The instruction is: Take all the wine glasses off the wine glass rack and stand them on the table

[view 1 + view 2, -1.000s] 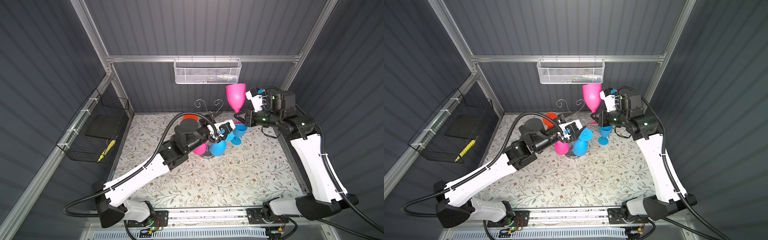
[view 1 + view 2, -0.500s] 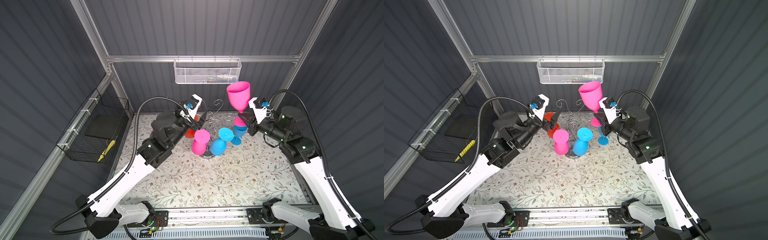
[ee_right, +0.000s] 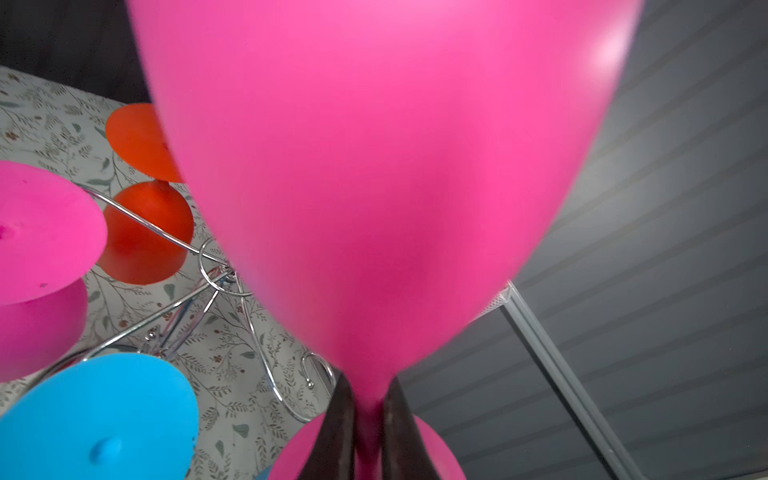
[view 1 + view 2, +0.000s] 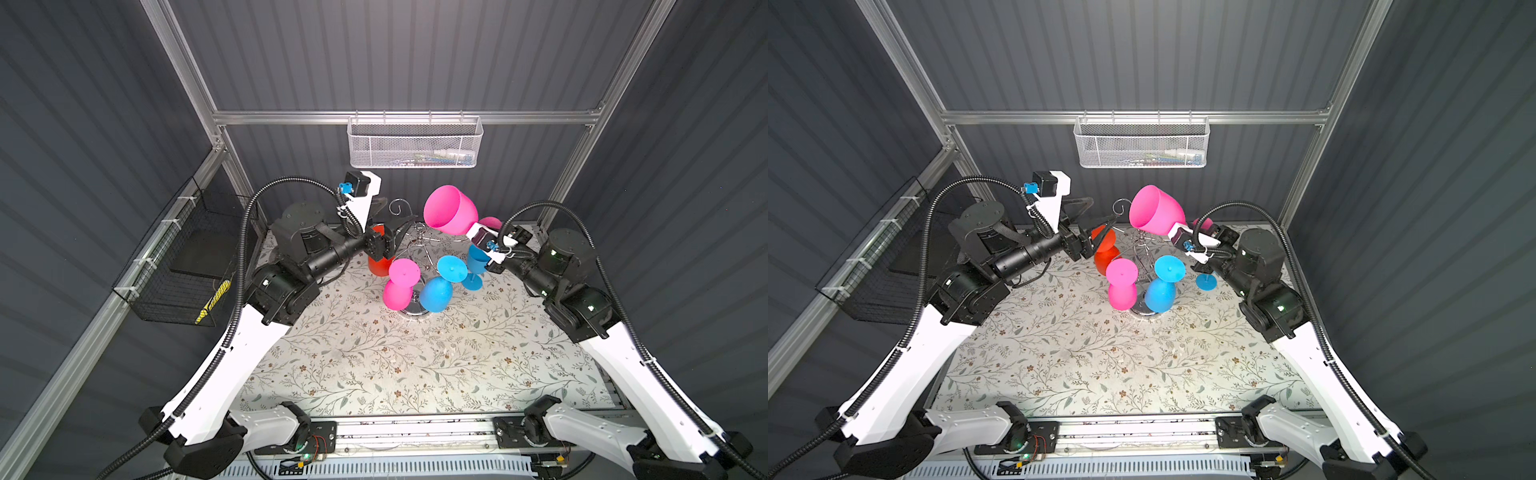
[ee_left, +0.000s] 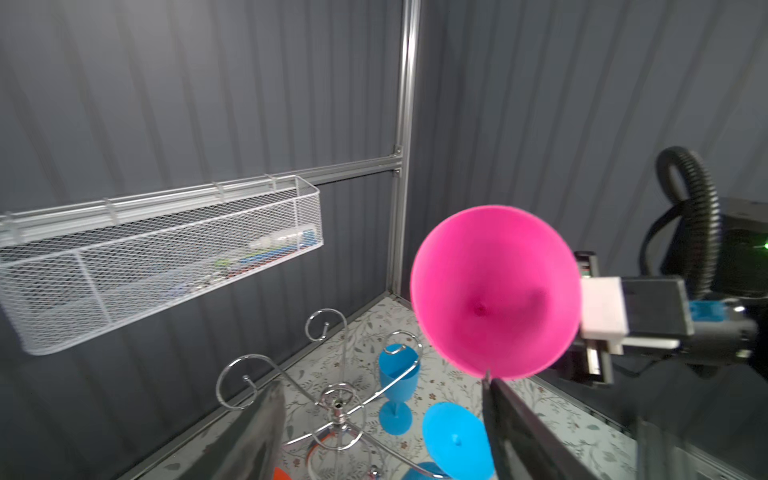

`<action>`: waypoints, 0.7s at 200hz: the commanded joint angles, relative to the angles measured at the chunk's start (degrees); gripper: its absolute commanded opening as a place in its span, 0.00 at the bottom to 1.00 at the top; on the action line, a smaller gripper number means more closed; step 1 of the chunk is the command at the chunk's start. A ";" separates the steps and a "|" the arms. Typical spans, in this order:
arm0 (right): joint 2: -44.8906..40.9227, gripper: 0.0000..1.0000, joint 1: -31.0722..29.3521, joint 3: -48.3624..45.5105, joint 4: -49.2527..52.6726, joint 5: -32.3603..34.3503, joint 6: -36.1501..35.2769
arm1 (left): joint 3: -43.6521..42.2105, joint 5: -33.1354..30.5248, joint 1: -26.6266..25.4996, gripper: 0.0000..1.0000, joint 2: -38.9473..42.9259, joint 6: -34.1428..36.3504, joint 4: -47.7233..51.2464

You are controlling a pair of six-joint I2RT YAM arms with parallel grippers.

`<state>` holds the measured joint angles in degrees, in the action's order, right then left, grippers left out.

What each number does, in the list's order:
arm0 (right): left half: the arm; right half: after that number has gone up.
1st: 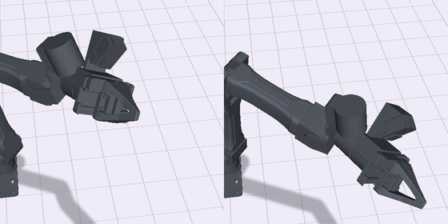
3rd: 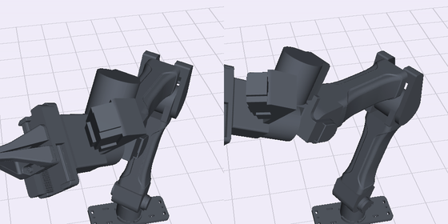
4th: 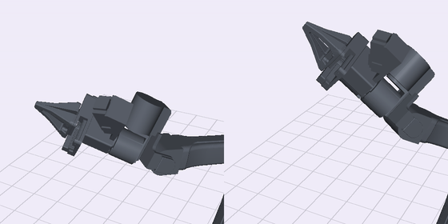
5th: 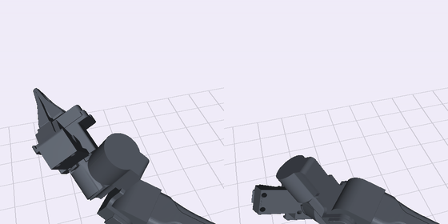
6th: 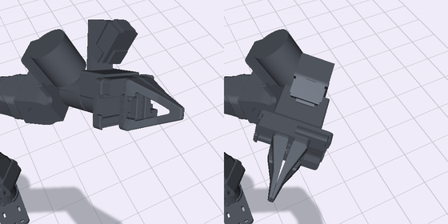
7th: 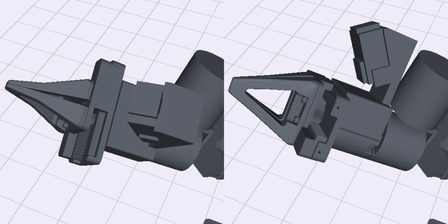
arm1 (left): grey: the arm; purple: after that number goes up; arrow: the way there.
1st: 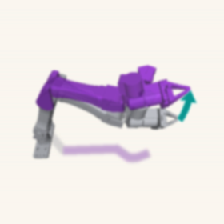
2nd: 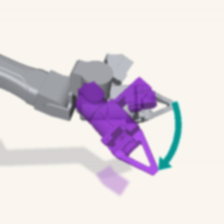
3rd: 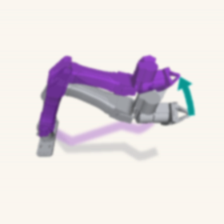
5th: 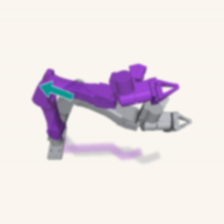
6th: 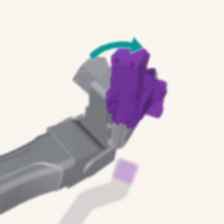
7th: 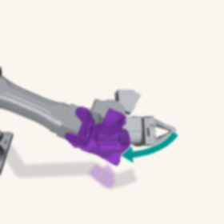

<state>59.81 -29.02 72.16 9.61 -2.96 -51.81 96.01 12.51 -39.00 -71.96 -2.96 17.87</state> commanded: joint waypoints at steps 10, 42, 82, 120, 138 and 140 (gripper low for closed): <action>-1.11 0.00 -2.51 -1.96 -5.47 5.56 -10.44 | 3.66 10.64 0.77 0.73 -3.16 -4.48 4.89; -2.66 0.00 -4.68 -4.67 -8.88 7.54 -14.06 | 4.56 16.45 1.68 0.72 -5.39 -7.54 4.53; -3.73 0.00 -6.66 -6.35 -11.64 9.09 -16.80 | 4.39 17.54 2.68 0.71 -7.05 -9.08 3.84; -3.74 0.00 -7.78 -6.69 -11.63 10.05 -19.07 | 3.95 18.20 3.14 0.62 -7.64 -9.76 3.05; -3.39 0.00 -8.42 -6.97 -11.80 11.14 -20.77 | 3.78 19.32 3.15 0.56 -8.05 -10.13 2.47; -3.34 0.00 -8.56 -6.95 -11.91 11.25 -20.94 | 3.82 19.24 3.14 0.55 -8.13 -10.13 2.55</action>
<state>56.73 -36.58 65.89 0.03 6.15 -69.80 98.94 29.21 -36.27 -79.44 -11.88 21.61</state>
